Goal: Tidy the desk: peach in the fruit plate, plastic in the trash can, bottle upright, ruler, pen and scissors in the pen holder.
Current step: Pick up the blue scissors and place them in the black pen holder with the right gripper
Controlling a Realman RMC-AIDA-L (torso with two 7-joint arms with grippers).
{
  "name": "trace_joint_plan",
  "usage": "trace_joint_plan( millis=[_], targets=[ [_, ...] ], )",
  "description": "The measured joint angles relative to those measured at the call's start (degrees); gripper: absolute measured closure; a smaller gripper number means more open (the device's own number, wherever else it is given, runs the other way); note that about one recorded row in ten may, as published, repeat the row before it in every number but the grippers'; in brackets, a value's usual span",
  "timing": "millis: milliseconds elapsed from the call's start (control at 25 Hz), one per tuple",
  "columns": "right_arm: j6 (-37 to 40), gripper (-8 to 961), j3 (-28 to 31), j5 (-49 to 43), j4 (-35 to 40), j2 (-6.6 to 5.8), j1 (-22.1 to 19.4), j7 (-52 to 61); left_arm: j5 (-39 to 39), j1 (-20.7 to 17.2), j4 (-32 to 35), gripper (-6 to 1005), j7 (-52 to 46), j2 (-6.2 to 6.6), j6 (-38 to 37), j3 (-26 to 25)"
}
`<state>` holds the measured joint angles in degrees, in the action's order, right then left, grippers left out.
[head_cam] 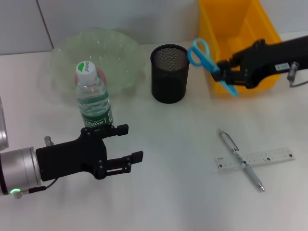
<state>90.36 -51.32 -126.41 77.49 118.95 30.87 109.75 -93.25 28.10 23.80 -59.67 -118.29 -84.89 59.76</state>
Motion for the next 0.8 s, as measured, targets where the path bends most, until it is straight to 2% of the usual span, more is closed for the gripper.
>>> trace_joint_plan(
  millis=[160, 400, 800],
  targets=[
    [-5.2, 722, 0.0, 8.6, -3.7, 0.04, -2.1, -6.6, 0.0, 0.0, 0.0, 206, -0.3, -0.03, 0.0, 0.0],
    [-13.2, 721, 0.0, 21.4, -13.9, 0.12, -3.2, -18.6, 0.1, 0.0, 0.0, 206, -0.6, -0.09, 0.0, -0.1],
    [-21.4, 718, -0.4, 34.9, -29.1, 0.19, 0.2, -32.6, 0.2, 0.0, 0.0, 206, -1.2, -0.09, 0.0, -0.1]
  ],
)
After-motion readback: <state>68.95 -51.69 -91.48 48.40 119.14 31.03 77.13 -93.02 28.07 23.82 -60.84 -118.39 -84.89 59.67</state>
